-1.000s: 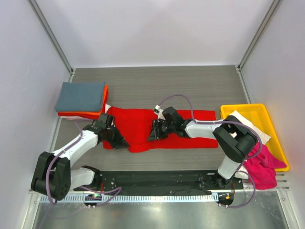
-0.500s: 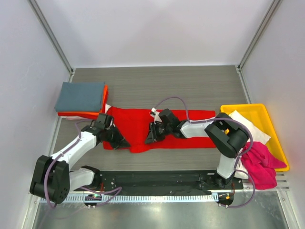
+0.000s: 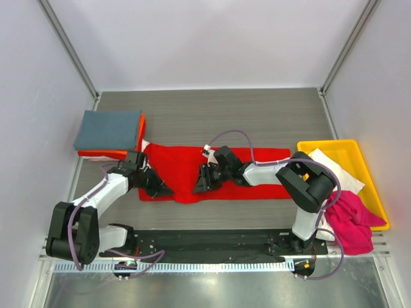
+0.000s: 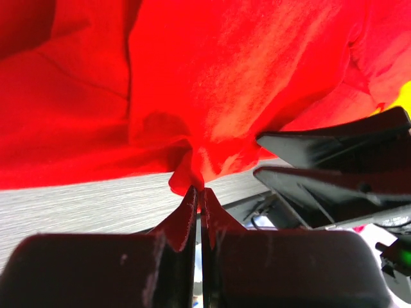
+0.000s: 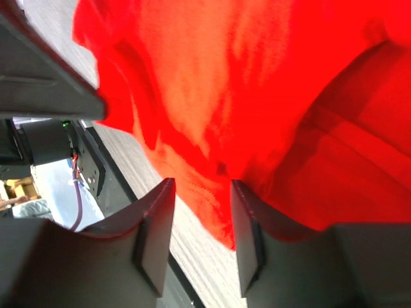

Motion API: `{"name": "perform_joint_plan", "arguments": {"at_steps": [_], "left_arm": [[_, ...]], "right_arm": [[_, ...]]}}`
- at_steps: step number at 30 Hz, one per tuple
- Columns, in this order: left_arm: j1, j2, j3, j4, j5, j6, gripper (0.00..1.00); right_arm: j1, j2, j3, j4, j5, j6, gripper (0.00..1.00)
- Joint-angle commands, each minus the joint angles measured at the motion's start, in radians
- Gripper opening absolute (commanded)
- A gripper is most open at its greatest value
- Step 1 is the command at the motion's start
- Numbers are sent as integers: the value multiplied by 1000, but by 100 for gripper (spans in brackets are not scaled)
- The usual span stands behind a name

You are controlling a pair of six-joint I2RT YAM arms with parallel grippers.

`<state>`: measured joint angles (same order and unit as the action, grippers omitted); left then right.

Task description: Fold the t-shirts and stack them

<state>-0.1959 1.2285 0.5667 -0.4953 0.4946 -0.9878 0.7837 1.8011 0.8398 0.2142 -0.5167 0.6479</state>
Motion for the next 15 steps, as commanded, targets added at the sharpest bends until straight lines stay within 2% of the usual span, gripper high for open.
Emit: {"name": "perform_joint_plan", "arguments": {"at_steps": [1, 6, 9, 12, 15], "left_arm": [[35, 16, 38, 58, 93, -5, 0], [55, 11, 53, 55, 113, -5, 0], [65, 8, 59, 43, 125, -2, 0], [78, 8, 58, 43, 131, -2, 0], [91, 12, 61, 44, 140, 0, 0]], "right_arm": [[5, -95, 25, -1, 4, -50, 47], [5, -137, 19, -53, -2, -165, 46], [5, -175, 1, -85, 62, -257, 45], [5, -168, 36, -180, 118, -294, 45], [5, -149, 51, -197, 107, -283, 44]]}}
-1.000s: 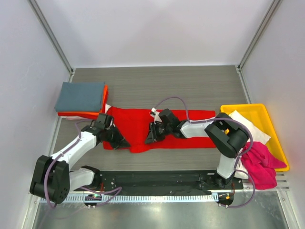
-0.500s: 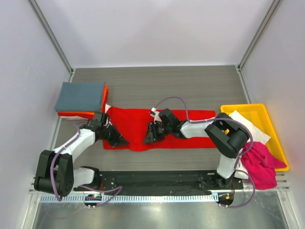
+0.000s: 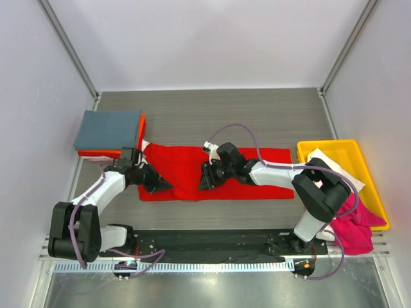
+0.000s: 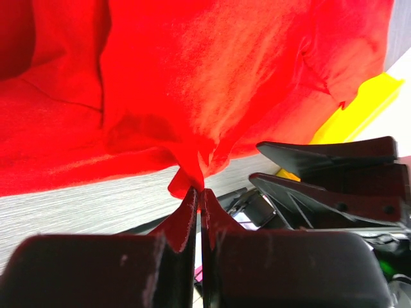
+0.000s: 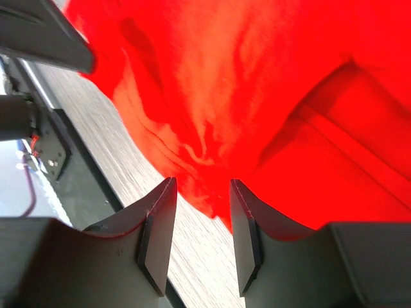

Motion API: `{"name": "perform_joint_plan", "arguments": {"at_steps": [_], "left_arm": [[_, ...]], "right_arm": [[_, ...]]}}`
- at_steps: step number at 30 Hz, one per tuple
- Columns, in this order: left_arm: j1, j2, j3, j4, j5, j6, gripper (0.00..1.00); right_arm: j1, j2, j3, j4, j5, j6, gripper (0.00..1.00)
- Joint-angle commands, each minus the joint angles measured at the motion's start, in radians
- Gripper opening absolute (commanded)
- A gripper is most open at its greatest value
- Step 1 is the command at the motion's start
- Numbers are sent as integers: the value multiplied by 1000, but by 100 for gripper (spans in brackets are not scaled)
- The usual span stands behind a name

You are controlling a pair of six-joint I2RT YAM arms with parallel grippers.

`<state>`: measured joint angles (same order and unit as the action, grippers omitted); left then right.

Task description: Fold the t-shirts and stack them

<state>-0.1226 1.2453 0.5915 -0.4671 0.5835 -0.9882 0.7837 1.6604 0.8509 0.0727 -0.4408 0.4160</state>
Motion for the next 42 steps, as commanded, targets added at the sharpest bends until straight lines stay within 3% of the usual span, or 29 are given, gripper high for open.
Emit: {"name": "perform_joint_plan", "arguments": {"at_steps": [1, 20, 31, 42], "left_arm": [[23, -3, 39, 16, 52, 2, 0], [74, 85, 82, 110, 99, -44, 0], [87, 120, 85, 125, 108, -40, 0], [98, 121, 82, 128, 118, -30, 0]], "right_arm": [[5, -13, 39, -53, 30, -49, 44], [12, -50, 53, -67, -58, -192, 50], [161, -158, 7, -77, 294, -382, 49], [311, -122, 28, -96, 428, -522, 53]]}}
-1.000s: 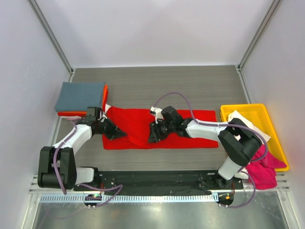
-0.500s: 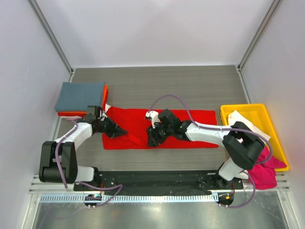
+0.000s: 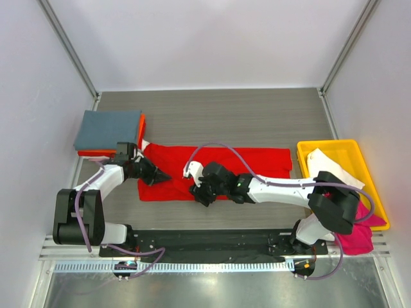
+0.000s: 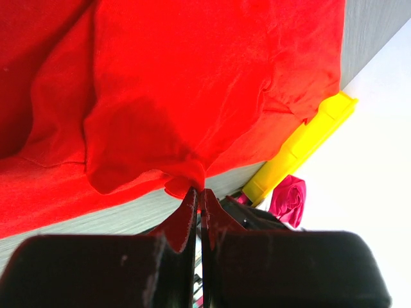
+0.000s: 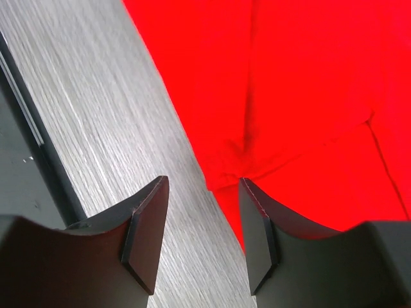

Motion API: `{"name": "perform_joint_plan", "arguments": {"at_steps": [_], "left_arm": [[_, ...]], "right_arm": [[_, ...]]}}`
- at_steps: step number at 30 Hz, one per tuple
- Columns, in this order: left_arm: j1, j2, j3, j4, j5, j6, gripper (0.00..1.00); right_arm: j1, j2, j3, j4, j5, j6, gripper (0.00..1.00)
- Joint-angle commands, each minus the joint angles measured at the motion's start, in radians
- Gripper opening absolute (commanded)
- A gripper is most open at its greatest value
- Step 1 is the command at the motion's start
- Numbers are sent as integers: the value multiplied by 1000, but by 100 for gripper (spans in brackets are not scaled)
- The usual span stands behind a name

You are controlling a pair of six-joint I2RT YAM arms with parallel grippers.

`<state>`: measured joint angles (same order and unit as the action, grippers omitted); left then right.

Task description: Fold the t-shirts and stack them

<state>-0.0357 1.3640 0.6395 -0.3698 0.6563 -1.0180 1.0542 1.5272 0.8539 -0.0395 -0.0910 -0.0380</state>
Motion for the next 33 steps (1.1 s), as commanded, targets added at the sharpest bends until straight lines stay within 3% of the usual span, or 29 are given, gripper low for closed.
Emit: {"name": "perform_joint_plan", "arguments": {"at_steps": [1, 9, 19, 26, 28, 31, 33], "left_arm": [[11, 4, 34, 31, 46, 2, 0], [19, 6, 32, 31, 52, 6, 0], [25, 12, 31, 34, 62, 7, 0], [28, 18, 31, 37, 65, 9, 0], [30, 20, 32, 37, 68, 10, 0], [31, 21, 29, 37, 68, 12, 0], [31, 21, 29, 37, 71, 12, 0]], "right_arm": [[52, 17, 31, 15, 86, -80, 53], [102, 103, 88, -14, 206, -97, 49], [104, 160, 114, -14, 238, -97, 41], [104, 194, 123, -13, 231, -96, 41], [105, 195, 125, -10, 226, -92, 35], [104, 192, 126, -11, 218, -86, 13], [104, 191, 126, -13, 215, -86, 7]]}}
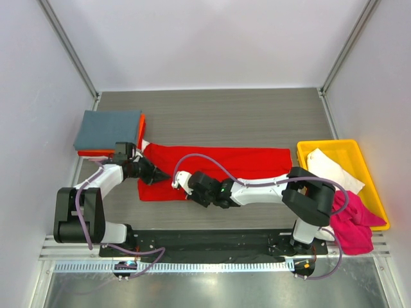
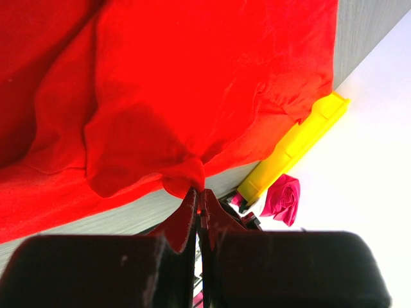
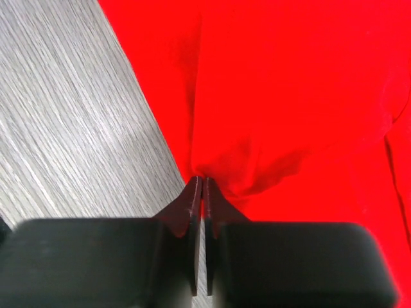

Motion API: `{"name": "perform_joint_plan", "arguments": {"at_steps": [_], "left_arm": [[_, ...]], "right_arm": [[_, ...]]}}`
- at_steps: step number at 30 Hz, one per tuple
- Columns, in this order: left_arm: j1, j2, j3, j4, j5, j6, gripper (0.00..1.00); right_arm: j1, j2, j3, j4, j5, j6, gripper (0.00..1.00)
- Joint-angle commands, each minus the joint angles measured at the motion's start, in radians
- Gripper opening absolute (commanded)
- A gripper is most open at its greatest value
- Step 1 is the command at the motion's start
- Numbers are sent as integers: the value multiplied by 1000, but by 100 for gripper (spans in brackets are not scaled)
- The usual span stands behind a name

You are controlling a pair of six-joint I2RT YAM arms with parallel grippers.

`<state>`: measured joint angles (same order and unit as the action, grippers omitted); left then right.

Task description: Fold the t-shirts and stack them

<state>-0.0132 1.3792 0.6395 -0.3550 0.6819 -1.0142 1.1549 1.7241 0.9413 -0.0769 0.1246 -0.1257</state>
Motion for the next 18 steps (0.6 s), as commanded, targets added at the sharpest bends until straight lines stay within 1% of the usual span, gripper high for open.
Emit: {"name": "perform_joint_plan", "arguments": {"at_steps": [1, 6, 11, 13, 14, 18], "left_arm": [[9, 7, 29, 22, 44, 8, 0], [9, 9, 29, 24, 44, 9, 0], [9, 11, 28, 27, 44, 11, 0], [9, 12, 26, 27, 42, 11, 0], [10, 11, 26, 27, 42, 9, 0], [9, 17, 23, 31, 44, 9, 0]], "right_arm": [[3, -6, 39, 25, 4, 4, 1], [-14, -41, 30, 22, -37, 23, 1], [-58, -69, 25, 12, -181, 44, 1], [-83, -73, 25, 8, -215, 57, 1], [-93, -81, 22, 9, -259, 64, 1], [-170, -97, 13, 16, -379, 95, 1]]}}
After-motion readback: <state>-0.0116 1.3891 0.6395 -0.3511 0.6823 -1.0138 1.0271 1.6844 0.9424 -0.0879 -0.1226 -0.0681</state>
